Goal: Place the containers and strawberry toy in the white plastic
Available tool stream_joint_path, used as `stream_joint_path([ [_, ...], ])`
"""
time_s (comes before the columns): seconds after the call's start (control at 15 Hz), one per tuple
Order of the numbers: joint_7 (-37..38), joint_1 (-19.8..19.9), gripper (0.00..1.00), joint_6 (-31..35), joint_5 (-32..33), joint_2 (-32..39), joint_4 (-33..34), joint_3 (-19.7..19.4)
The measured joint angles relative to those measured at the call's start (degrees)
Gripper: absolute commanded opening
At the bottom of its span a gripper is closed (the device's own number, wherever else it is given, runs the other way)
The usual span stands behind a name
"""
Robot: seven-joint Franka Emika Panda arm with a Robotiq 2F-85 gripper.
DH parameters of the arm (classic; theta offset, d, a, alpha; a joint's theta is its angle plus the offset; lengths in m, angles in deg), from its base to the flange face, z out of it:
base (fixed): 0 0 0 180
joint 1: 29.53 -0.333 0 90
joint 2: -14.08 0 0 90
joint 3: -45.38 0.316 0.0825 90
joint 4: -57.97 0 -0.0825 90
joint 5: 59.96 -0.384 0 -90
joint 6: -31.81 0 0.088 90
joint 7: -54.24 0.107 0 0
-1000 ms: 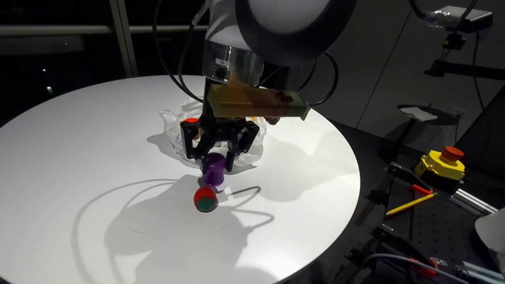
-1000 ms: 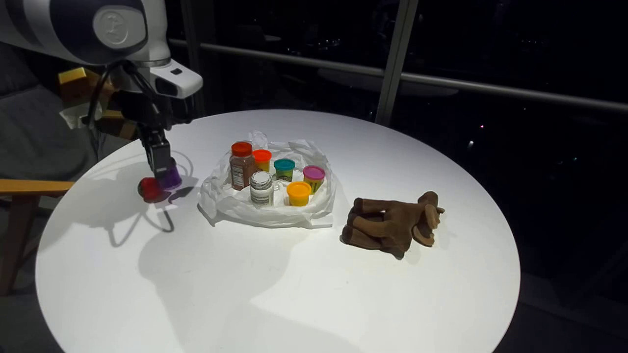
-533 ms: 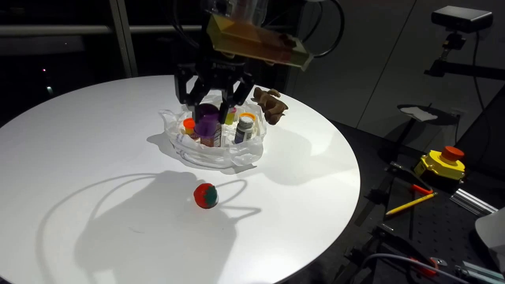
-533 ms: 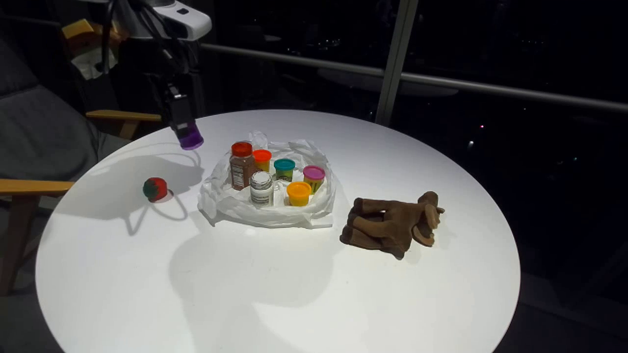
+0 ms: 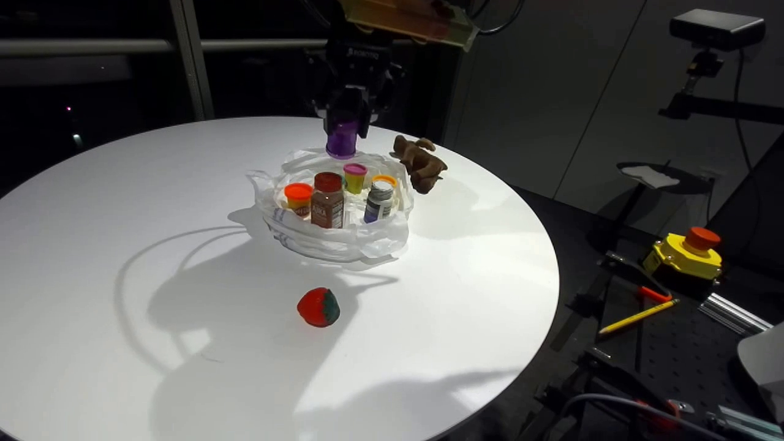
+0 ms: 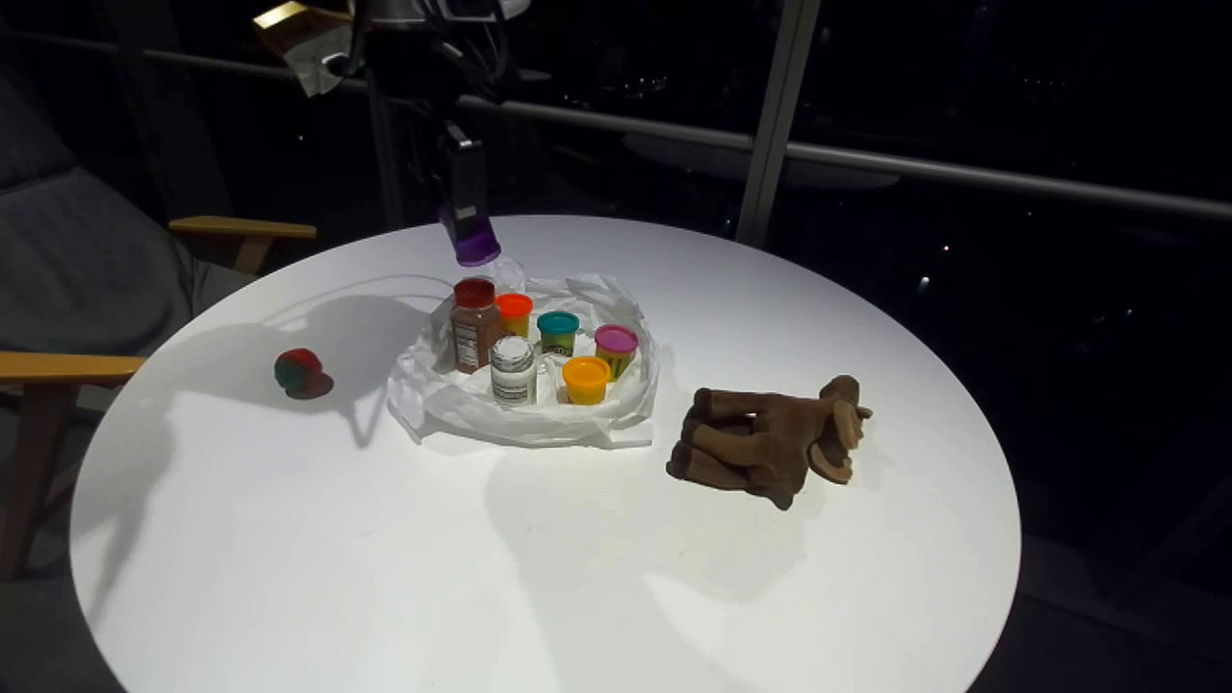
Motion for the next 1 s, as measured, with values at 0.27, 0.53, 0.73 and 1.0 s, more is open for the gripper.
stream_joint_path([
  [0.27,-2.03,3.1,0.27,-3.3,-0.02,2.99,5.67,-0.12],
  [0.53,-3.98,5.63,0.27,-4.95,-0.92,6.31,9.87,-0.35],
  [0.73,-6.23,7.47,0.27,-6.13,-3.32,8.85,11.51,-0.39],
  [1.0,-9.53,9.43,0.27,-7.97,-7.45,12.82,12.46,-0.4],
])
